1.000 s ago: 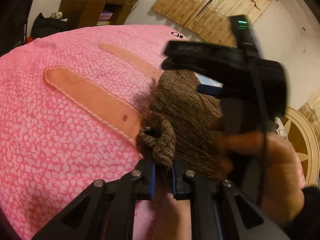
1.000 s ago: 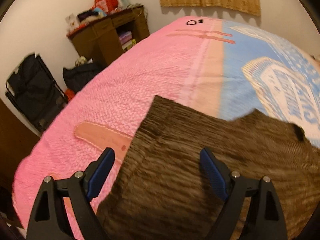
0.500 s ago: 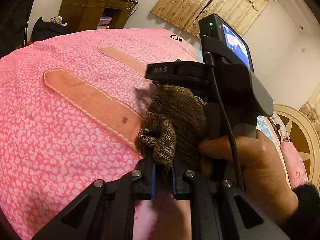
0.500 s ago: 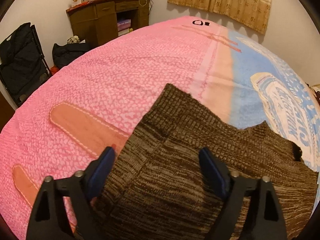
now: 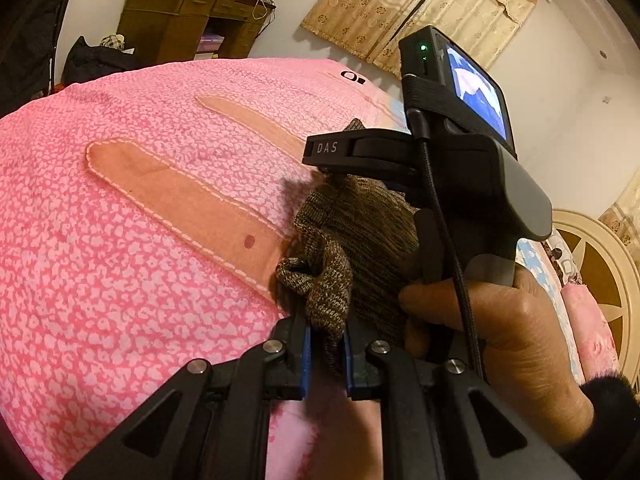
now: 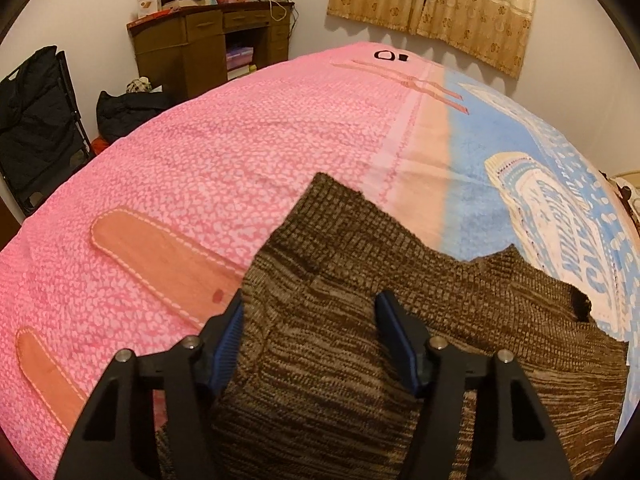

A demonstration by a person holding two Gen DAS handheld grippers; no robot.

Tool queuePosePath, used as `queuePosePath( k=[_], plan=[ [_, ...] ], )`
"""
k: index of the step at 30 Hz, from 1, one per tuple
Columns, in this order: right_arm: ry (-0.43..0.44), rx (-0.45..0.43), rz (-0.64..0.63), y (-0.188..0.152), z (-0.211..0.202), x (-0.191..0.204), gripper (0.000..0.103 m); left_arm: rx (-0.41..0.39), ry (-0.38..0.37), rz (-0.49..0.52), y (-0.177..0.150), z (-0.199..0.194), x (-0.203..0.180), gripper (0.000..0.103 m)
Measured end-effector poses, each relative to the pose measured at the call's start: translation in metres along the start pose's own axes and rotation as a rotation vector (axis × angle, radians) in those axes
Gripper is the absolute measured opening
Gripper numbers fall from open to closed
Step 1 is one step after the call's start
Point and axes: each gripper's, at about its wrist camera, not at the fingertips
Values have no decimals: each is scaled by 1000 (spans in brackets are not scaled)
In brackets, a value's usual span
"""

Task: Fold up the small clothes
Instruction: 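Lift the sweater edge with both tools and fold it over the rest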

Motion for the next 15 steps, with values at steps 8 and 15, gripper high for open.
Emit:
queuePosePath(
  k=[8,15],
  plan=[
    [-22,-18,16,-2,-5,-2,34,14,-27,-17,9,5,7,11],
    [168,-51,118,-2,-20,-39,19,-21,-5,40,16,-2,-8,11]
  ],
)
Point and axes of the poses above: each gripper's, at about its wrist camera, not at the fingertips, and z roughly the way its jaws point, x to its left, y to its top, and after that the axes turned 10 degrees about -z, right-handed
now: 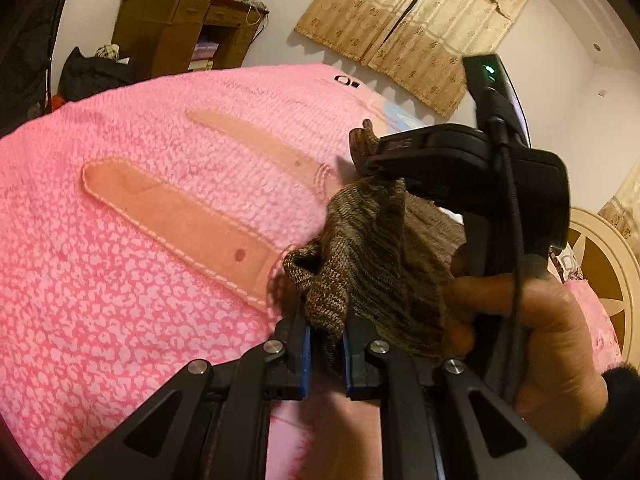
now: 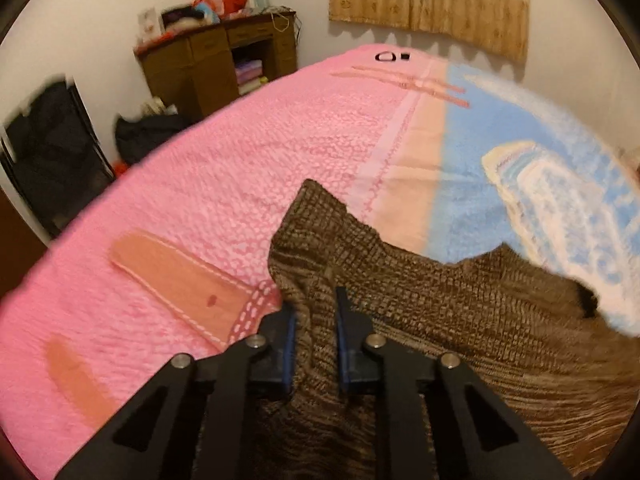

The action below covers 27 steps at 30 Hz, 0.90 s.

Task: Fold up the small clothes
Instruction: 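Lift the sweater edge with both tools and fold it over the rest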

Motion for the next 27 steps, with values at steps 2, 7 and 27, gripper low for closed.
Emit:
queuePosePath(
  k=[2,7,27],
  plan=[
    [54,-19,46,0,-8,-11,19,-27,-4,34,1,-6,-8,11],
    [143,-75,104,-6,-27,-26,19,-48,-11,88,2,-14,-24,11],
    [289,-186,338,-50,-91,-116,18,-25,-160,310,-21,-22,-99,11]
  ],
)
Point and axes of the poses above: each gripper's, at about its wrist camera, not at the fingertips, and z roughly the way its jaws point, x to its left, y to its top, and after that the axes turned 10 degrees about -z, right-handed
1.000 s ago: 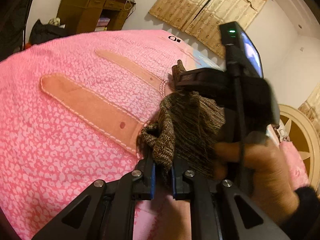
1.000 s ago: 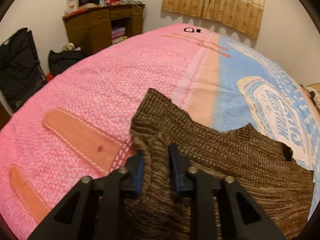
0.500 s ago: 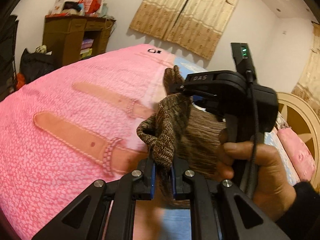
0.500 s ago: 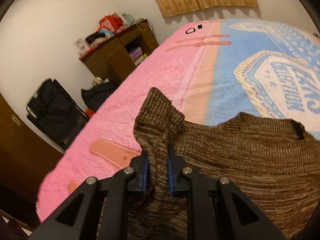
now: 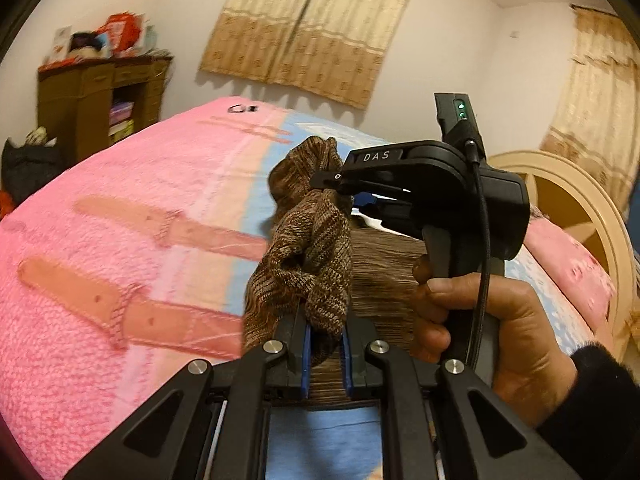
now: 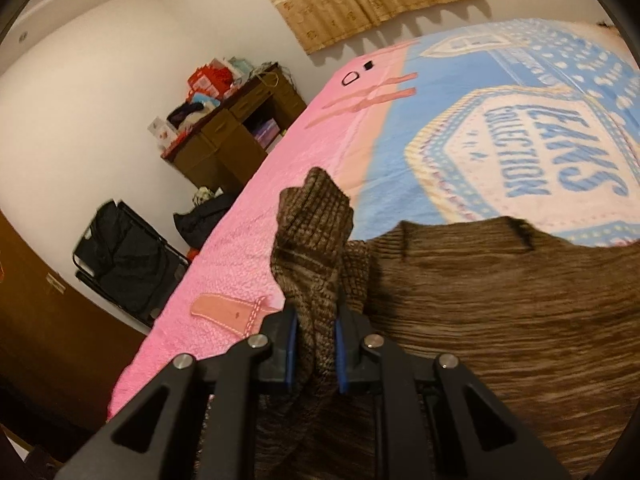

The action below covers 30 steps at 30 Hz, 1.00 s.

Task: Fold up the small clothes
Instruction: 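Lift the sweater edge with both tools and fold it over the rest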

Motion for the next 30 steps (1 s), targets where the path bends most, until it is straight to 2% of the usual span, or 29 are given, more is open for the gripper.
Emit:
queuePosePath(
  k=[4,7,14,19,26,30],
  plan=[
    [4,-37,32,1,-32,-25,18,23,-49,64,-5,10,-29,11],
    [-28,-55,38,-2,-58,-45,18,51,-84,121,-13,21,-55,11],
    [-75,-86,131,-18,-109,-120,17,123,-149,221,-32,52,-110,11],
    [-85,-48,145,-30,-117,-151,17,168,-147,257,-51,70,-132,11],
    [-81,-13,104,-38,-121,-175,17,179,-137,283,-70,70,-142,11],
    [-100,-12,133,-52,-123,-188,17,204,-148,323,-79,74,-147,11]
  ],
)
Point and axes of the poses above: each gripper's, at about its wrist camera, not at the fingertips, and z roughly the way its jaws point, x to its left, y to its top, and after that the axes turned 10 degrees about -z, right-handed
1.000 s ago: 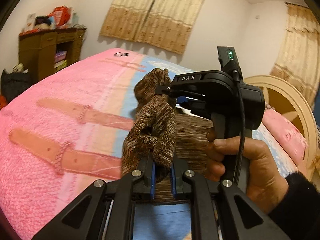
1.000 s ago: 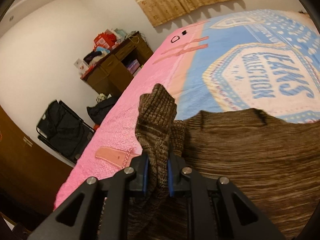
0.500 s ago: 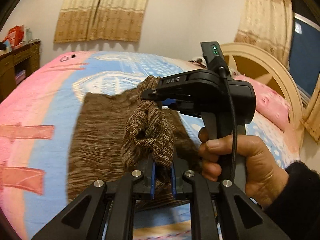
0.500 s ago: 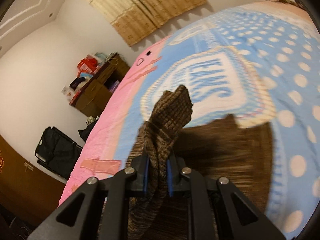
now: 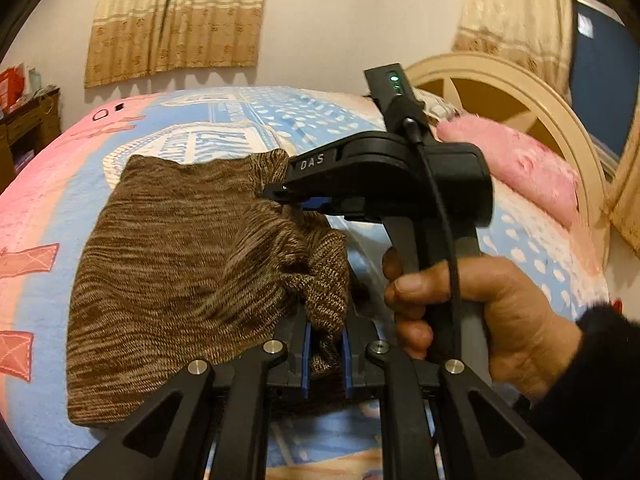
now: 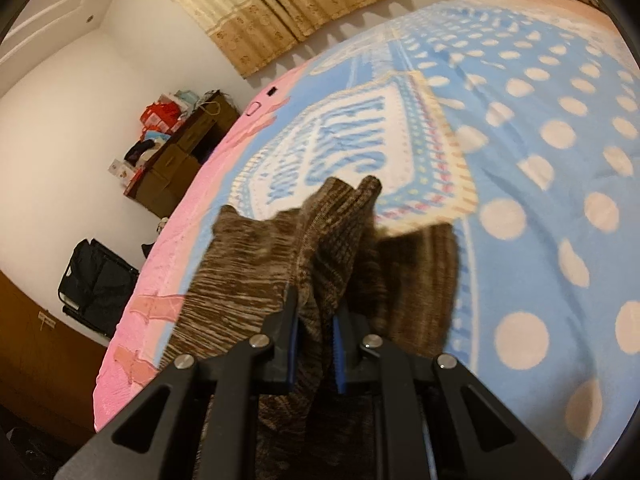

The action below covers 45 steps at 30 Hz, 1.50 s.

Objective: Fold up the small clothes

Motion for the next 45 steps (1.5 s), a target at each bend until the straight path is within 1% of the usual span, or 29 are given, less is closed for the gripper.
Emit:
queuePosePath(
  k=[4,6,7,8,9,10,11,12,13,14,15,16,17,19,22,25,26,27,29,31,34,36,37,39,40,42,43,44,45],
  plan=[
    [-18,-12,46,-10,-5,-15,20,58,18,161,-22,-2,-11,11],
    [-121,-21,60,-13,-18,-18,30,69,10,187,-27,-10,-10,15],
    [-163,-28,58,-16,-26,-17,34,86,-19,177,-29,-18,-5,18],
    [-209,-44,45,-19,-39,-13,35,99,-41,167,-31,-22,-3,19],
    [-229,-60,27,-23,-51,-8,35,115,-70,152,-33,-28,1,20],
    [-232,-77,4,-28,-65,-1,37,132,-99,137,-37,-38,8,27],
    [-224,-92,-14,-34,-79,7,44,143,-106,128,-40,-45,14,34],
    [-217,-104,-23,-41,-91,14,50,149,-103,121,-42,-49,17,53],
    [-210,-117,-30,-49,-103,22,63,150,-91,108,-45,-56,23,65],
    [-208,-133,-39,-57,-115,30,66,139,-82,96,-50,-64,29,65],
    [-205,-145,-54,-65,-124,39,66,123,-76,83,-52,-72,35,65],
    [-201,-145,-71,-71,-128,48,62,109,-58,61,-55,-80,42,65],
    [-192,-141,-95,-78,-129,60,51,95,-30,25,-54,-88,52,65],
    [-191,-100,-168,-91,-120,87,46,77,0,-36,-52,-97,68,65],
    [-255,-30,-277,-103,-90,116,46,58,49,-132,-48,-111,89,65],
    [-385,35,-263,-108,-63,116,44,40,85,-175,-46,-122,104,66],
    [-405,59,-246,-112,-58,113,22,36,98,-180,-44,-124,108,66],
    [-383,81,-216,-115,-53,108,8,35,107,-186,-44,-125,112,66],
    [-361,65,-183,-119,-57,102,7,42,114,-199,-40,-123,119,66],
    [-370,50,-154,-124,-65,94,6,44,116,-212,-34,-119,122,66],
    [-299,26,-52,-135,-79,74,2,33,120,-224,-23,-113,126,66],
    [-280,27,-46,-136,-84,74,2,28,118,-231,-14,-109,130,66],
    [-294,37,-58,-133,-86,77,4,21,115,-235,-9,-106,131,66],
    [-337,17,-64,-126,-96,83,12,12,107,-241,-2,-99,133,66],
    [-381,-41,-51,-116,-107,83,17,17,112,-244,1,-92,134,66],
    [-417,-124,-53,-101,-121,86,19,36,132,-253,5,-77,135,66],
    [-413,-142,-64,-84,-119,86,23,41,139,-261,6,-71,134,66],
    [-399,-134,-76,-73,-112,85,30,43,149,-273,6,-65,134,66],
    [-381,-117,-97,-58,-101,86,35,46,155,-277,5,-61,133,66]
  ],
)
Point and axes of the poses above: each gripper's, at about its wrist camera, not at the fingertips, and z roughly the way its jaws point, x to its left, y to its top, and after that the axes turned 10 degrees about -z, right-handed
